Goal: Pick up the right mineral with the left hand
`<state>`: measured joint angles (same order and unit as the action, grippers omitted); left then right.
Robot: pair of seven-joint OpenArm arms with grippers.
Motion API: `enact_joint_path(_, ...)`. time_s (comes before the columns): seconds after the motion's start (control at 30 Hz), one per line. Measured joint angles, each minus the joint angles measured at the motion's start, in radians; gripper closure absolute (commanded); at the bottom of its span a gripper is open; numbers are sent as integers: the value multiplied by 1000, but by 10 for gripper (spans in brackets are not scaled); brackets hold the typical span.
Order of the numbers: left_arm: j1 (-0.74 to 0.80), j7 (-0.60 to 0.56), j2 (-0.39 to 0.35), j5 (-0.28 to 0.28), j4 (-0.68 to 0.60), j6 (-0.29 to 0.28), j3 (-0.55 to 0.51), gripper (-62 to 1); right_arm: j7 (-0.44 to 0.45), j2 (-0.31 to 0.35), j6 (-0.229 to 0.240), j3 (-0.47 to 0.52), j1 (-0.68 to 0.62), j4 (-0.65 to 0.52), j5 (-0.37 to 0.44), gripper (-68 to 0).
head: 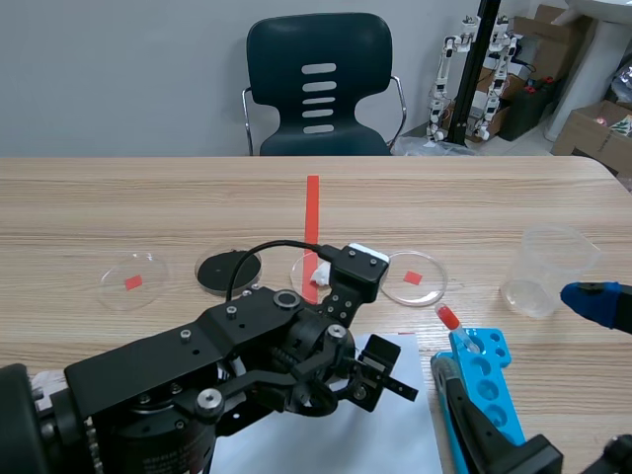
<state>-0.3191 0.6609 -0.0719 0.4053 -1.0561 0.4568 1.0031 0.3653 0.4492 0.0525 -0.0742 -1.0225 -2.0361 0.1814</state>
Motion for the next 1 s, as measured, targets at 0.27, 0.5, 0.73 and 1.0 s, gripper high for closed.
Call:
enact_joint_path(0.27, 0, -5, 0, 0, 0, 0, 0, -293, 0, 0, 0, 0, 0, 0, 0, -679)
enact_joint_path(0.5, 1, 0, 0, 0, 0, 0, 0, -257, 0, 0, 0, 0, 0, 0, 0, -679)
enact_joint_path(0.73, 1, 19, 0, 0, 0, 0, 0, -254, 0, 0, 0, 0, 0, 0, 0, -679)
enact_joint_path(1.0, 8, 16, 0, 1, 0, 0, 0, -254, 0, 0, 0, 0, 0, 0, 0, -679)
